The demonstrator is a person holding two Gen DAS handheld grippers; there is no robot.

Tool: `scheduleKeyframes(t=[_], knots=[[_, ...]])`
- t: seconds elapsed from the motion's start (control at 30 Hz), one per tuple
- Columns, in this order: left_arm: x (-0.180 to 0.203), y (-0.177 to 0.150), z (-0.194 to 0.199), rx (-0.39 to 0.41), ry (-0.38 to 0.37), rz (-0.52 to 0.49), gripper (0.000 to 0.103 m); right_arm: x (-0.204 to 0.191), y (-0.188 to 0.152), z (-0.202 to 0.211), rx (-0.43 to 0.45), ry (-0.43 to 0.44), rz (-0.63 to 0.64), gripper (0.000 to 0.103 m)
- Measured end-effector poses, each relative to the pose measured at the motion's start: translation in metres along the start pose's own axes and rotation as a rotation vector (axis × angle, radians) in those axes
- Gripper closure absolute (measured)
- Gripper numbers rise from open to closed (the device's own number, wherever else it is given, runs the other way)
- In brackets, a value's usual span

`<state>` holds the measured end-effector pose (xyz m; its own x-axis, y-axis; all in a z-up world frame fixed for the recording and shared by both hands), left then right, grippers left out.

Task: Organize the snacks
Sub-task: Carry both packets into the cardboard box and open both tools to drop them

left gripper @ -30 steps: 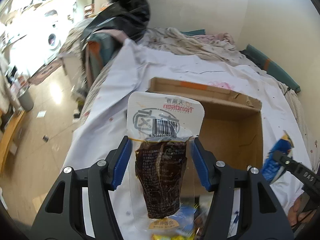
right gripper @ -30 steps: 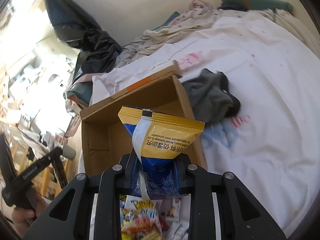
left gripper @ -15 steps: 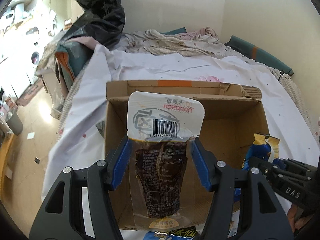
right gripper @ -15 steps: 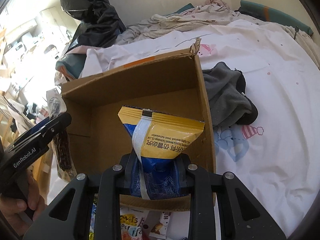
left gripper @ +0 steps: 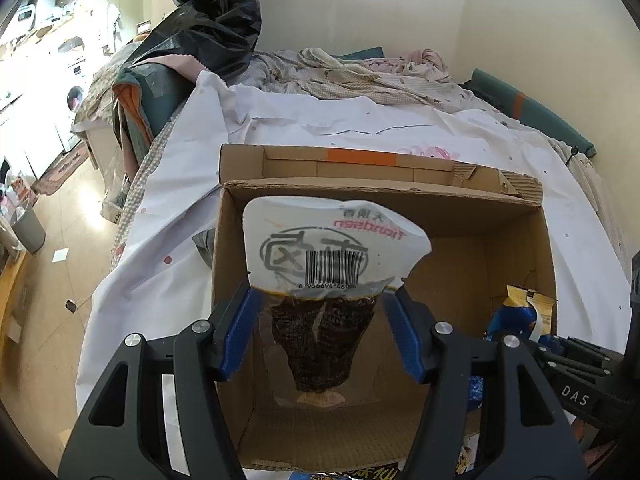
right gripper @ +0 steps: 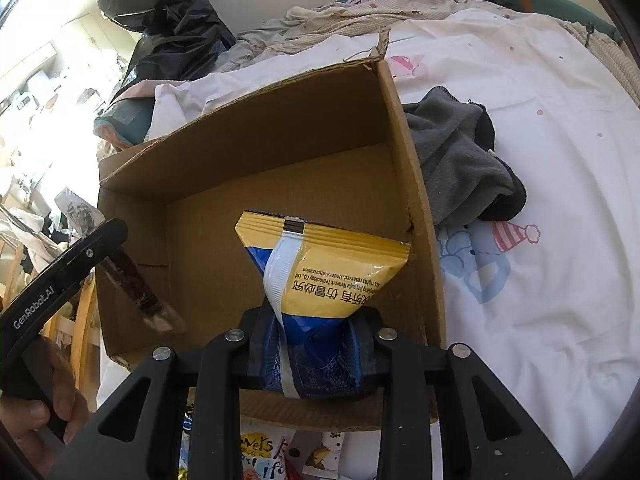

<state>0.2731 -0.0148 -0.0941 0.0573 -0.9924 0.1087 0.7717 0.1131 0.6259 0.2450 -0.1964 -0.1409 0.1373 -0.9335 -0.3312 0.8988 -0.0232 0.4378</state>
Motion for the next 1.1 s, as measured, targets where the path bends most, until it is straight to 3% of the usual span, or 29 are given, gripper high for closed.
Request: scheduleKeyframes(t=[0.27, 0.37, 0.4, 0.5, 0.53, 0.7, 1.1], knots=[[0.002, -0.008, -0.010, -0.066, 0.009, -0.014, 0.043, -0.008, 0.000, -0.002, -0.011, 0.037, 0.011, 0.067], [0.005, -0.007, -0.008, -0.065, 0.012, -0.025, 0.035, -0.009, -0.001, -0.001, -0.017, 0.071, 0.003, 0.064], [0.006, -0.006, -0.006, -0.052, 0.012, -0.027, 0.027, -0.009, 0.000, 0.000, -0.015, 0.071, 0.003, 0.058], [0.007, -0.003, 0.002, -0.016, 0.013, -0.035, 0.009, -0.011, 0.002, 0.006, 0.018, 0.069, 0.004, 0.016], [0.008, -0.002, 0.004, -0.006, 0.013, -0.036, 0.006, -0.011, 0.003, 0.010, 0.039, 0.068, 0.002, 0.013], [0.009, 0.000, 0.009, 0.010, 0.020, -0.047, 0.005, -0.010, 0.011, 0.028, 0.109, 0.084, -0.006, 0.013], [0.006, -0.006, 0.025, 0.032, 0.020, -0.049, 0.005, -0.003, 0.010, 0.040, 0.116, 0.079, -0.060, 0.013]])
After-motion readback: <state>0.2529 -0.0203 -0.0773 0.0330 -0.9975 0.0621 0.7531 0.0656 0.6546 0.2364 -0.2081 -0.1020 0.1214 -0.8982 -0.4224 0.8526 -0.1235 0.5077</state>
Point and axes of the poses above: each gripper's, at about its wrist camera, not at the fingertips, and z roughly against the way its jaws point, x to its right, y to its top, the point moved 7 cm from there along -z, roughly the way its jaws point, and after that the axes turned 6 degrees about -x, right-handed, at the moved point
